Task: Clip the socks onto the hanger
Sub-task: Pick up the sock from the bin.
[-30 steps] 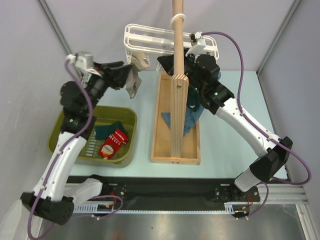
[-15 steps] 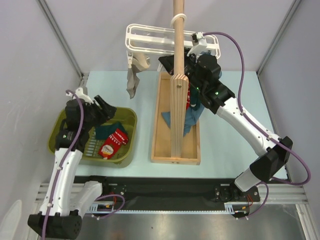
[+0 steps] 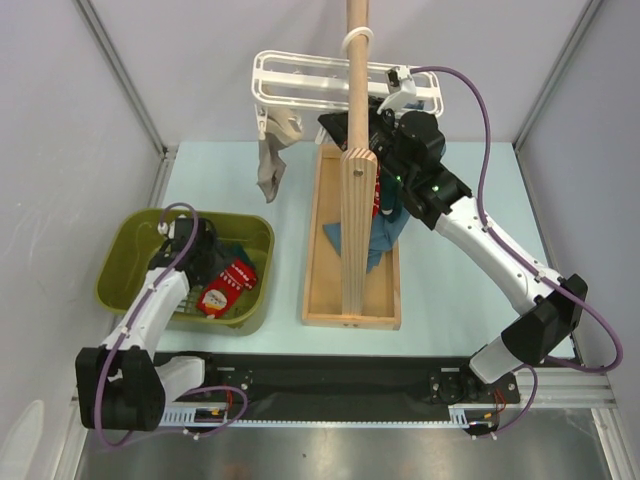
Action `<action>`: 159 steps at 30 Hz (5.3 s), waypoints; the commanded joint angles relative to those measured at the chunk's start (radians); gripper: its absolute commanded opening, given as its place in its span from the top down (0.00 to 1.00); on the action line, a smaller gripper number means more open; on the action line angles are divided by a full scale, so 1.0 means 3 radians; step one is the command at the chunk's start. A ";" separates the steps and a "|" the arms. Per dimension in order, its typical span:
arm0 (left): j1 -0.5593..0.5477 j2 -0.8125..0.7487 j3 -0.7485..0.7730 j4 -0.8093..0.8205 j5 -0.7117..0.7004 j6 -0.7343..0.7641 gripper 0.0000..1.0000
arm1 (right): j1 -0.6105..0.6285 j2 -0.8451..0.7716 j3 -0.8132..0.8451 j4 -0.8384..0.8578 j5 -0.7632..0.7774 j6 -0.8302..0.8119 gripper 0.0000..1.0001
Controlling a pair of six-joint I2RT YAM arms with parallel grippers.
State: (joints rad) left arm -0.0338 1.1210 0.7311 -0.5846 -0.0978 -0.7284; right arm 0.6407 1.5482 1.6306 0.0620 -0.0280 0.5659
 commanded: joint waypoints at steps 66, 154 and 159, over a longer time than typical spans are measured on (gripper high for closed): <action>-0.0297 -0.0403 0.0754 0.0163 -0.0150 0.0367 1.00 | -0.0049 -0.0078 -0.0026 -0.0033 -0.0096 0.0123 1.00; 0.0204 -0.0061 0.0263 -0.0086 -0.0135 -0.0465 0.32 | -0.0095 -0.0058 -0.0107 0.0039 -0.0244 0.0169 1.00; 0.0322 0.0267 0.0431 -0.0259 0.0076 -0.1074 0.28 | -0.0095 -0.0063 -0.0107 0.0039 -0.0254 0.0179 1.00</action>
State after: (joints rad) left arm 0.0513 1.1564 0.8135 -0.6098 -0.1631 -0.9051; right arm 0.6147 1.5448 1.5990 0.1024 -0.0879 0.6212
